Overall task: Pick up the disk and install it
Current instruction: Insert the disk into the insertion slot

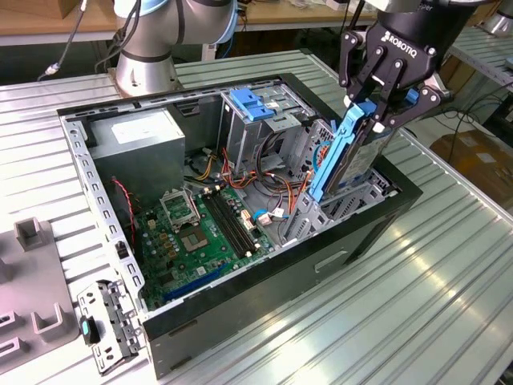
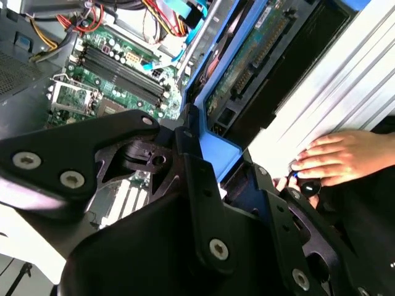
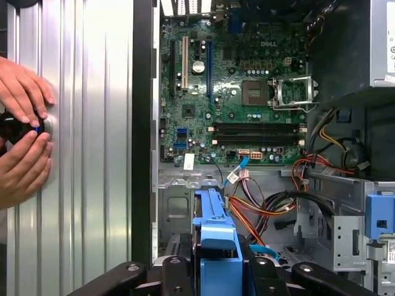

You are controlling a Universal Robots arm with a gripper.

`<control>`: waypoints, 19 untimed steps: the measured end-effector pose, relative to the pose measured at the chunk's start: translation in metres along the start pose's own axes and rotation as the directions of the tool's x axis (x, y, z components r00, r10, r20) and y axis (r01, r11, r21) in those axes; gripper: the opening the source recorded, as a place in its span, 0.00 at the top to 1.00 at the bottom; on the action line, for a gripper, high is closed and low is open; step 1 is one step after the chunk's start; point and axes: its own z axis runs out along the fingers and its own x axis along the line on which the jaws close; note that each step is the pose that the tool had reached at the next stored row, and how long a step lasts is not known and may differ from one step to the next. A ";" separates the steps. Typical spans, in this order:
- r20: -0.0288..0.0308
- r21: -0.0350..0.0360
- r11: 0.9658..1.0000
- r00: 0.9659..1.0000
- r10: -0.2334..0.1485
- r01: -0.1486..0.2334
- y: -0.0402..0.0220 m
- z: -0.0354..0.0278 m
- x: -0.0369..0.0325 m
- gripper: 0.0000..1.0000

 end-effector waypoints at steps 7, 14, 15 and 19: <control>0.000 0.000 1.000 1.000 0.000 0.000 -0.0016 0.0003 -0.0050 0.63; -0.001 0.000 1.000 1.000 0.000 0.000 -0.0024 0.0065 -0.0047 0.63; 0.000 0.000 1.000 1.000 0.000 0.000 -0.0024 0.0077 -0.0047 0.63; 0.000 0.000 1.000 1.000 0.000 0.000 -0.0025 0.0134 -0.0048 0.63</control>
